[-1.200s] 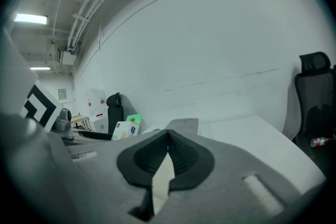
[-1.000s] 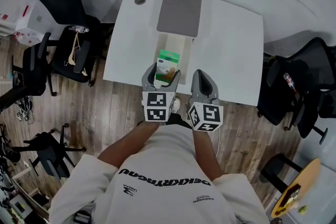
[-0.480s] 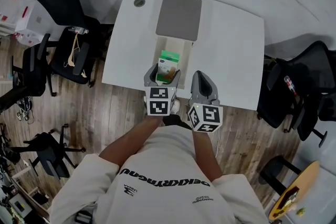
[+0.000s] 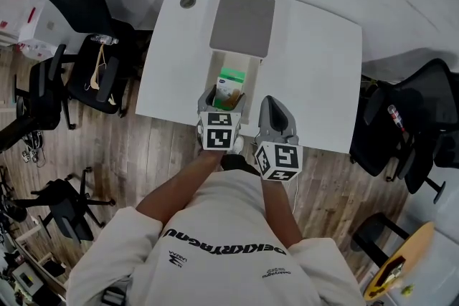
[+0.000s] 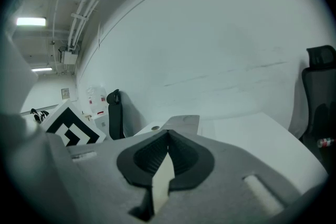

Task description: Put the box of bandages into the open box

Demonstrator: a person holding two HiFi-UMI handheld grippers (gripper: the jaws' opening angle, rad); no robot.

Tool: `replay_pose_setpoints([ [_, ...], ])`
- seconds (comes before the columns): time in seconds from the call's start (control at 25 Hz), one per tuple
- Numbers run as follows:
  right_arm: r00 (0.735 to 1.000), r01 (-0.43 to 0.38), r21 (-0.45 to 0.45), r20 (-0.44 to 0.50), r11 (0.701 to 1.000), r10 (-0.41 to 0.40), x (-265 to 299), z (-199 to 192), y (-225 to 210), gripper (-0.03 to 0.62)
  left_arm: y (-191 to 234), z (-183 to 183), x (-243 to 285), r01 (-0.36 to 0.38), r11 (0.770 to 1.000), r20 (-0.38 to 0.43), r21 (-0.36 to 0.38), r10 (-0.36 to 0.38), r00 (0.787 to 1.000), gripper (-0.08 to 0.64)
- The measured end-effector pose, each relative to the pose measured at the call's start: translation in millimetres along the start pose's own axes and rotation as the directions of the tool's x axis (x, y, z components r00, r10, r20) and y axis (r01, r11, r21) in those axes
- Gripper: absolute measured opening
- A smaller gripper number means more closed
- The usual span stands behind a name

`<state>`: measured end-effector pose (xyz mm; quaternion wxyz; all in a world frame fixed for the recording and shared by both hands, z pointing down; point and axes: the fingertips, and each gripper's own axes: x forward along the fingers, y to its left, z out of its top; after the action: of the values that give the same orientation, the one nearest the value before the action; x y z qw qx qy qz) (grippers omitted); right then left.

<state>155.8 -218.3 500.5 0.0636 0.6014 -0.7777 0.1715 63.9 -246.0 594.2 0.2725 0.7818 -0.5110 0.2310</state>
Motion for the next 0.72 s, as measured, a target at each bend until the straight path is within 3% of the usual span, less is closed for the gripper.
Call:
replay_pose_setpoints([
  [0.72,1.0,0.011,-0.018,-0.019,1.0,-0.011,20.7,-2.3,-19.1,-0.002,8.1,-22.3,57.6,-0.012,1.0,-0.14,-0.01,0.01,0.99,0.36],
])
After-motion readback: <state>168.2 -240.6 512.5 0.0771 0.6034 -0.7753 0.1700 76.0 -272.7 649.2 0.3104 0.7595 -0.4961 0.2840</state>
